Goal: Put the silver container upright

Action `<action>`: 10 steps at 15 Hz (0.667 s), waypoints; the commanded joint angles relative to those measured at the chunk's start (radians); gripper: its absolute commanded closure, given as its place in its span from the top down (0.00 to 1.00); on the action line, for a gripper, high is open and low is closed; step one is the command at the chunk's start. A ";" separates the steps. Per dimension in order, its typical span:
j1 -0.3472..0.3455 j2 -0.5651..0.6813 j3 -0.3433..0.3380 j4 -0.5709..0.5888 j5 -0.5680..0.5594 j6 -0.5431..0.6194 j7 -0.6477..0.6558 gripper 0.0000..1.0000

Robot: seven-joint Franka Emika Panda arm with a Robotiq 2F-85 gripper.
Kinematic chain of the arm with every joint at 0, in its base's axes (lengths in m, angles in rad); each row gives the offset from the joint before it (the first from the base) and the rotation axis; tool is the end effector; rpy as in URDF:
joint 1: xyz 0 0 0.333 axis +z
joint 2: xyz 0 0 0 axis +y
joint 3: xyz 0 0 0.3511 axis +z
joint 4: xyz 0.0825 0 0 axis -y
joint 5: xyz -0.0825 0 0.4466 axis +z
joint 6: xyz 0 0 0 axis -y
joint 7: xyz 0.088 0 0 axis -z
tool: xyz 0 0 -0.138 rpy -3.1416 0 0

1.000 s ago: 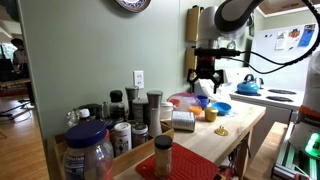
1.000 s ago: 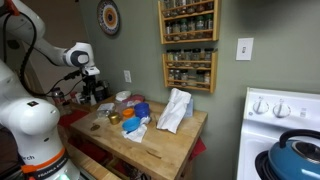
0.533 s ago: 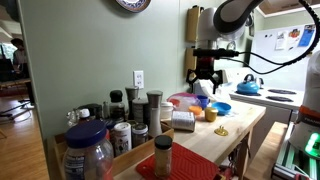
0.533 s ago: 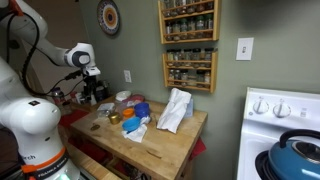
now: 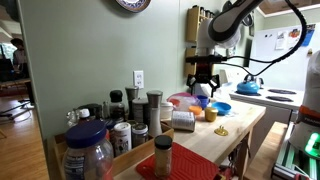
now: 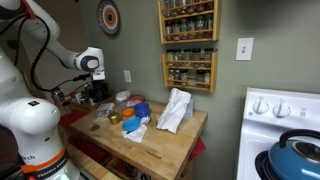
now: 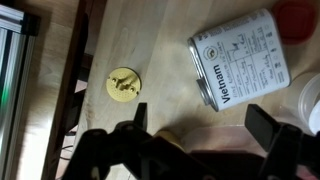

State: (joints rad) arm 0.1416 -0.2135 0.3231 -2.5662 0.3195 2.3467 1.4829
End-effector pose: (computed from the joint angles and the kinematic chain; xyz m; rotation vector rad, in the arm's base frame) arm 0.4170 0.2156 0.2945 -2.4740 1.7876 0.2081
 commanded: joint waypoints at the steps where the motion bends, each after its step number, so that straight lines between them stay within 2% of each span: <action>1: 0.007 0.032 -0.028 -0.047 0.032 0.073 0.140 1.00; 6: 0.029 0.069 -0.031 -0.080 0.096 0.142 0.354 1.00; 10: 0.048 0.089 -0.030 -0.120 0.144 0.239 0.525 1.00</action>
State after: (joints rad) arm 0.1629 -0.1343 0.2958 -2.6447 0.4155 2.5059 1.8915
